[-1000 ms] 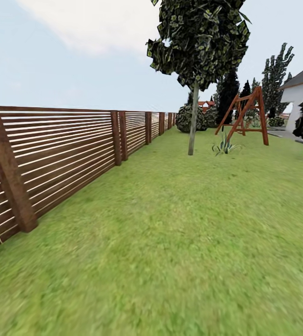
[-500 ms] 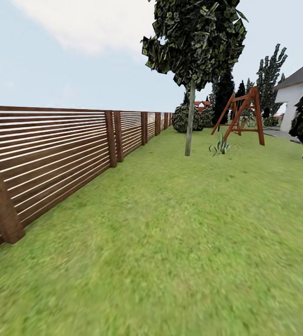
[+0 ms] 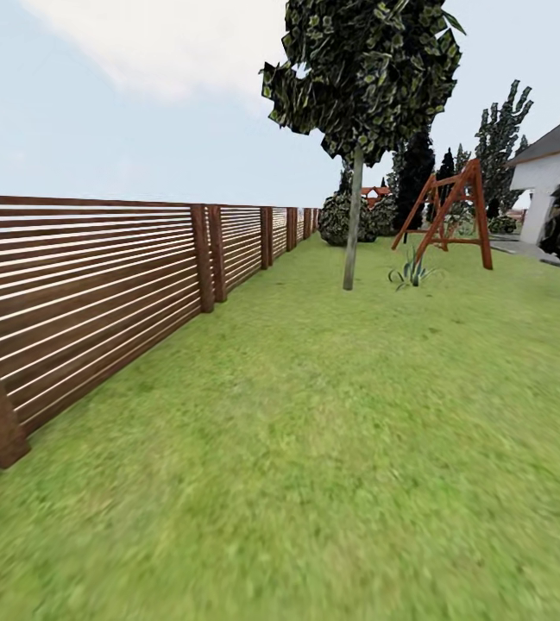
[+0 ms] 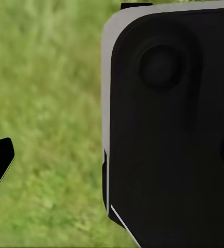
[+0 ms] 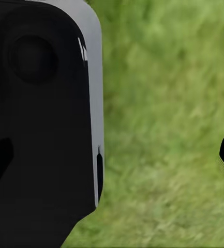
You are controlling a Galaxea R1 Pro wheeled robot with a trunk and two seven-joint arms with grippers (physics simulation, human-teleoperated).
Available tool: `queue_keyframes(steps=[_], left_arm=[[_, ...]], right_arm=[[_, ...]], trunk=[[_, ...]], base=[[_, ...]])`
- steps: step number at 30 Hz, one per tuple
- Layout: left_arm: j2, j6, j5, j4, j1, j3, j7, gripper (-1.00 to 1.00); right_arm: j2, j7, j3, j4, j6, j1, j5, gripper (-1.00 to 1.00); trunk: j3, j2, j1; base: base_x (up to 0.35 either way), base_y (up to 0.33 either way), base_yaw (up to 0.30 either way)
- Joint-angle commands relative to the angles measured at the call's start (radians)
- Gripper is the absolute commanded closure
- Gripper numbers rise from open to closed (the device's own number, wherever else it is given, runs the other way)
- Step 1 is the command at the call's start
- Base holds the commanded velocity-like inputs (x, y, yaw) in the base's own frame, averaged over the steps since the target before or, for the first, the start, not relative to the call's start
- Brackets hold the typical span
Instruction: Take the three Easter eggs out of the wicker basket on the lawn in the garden, then place them on the lawn next to a single tree (choose any tree) so that all three eggs are next to the same tree and none are left in the basket.
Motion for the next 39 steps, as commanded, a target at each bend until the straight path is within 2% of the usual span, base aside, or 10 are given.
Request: queue_keyframes(steps=[1, 13, 23, 39], left_arm=[[0.0, 0.001, 0.0, -0.002, 0.001, 0.001, -0.001, -1.0], [0.0, 0.001, 0.0, -0.002, 0.001, 0.0, 0.0, -1.0], [0.0, 0.001, 0.0, -0.002, 0.001, 0.001, -0.001, -1.0], [0.0, 0.001, 0.0, -0.003, 0.001, 0.0, 0.0, -1.0]], right_arm=[[0.0, -0.001, 0.001, 0.002, 0.0, -0.001, 0.0, -1.0], [0.0, -0.001, 0.002, 0.002, 0.0, -0.001, 0.0, -1.0], [0.0, 0.0, 0.002, 0.002, 0.0, -0.001, 0.0, -1.0], [0.0, -0.001, 0.001, 0.002, 0.0, -0.001, -0.001, -1.0]], trunk=[[-0.001, 0.0, 0.001], [-0.001, 0.0, 0.001], [-0.001, 0.0, 0.001], [-0.001, 0.0, 0.001]], base=[[0.337, 0.0, 0.0], [0.337, 0.0, -0.004], [0.337, 0.0, -0.161], [0.337, 0.0, -0.005]])
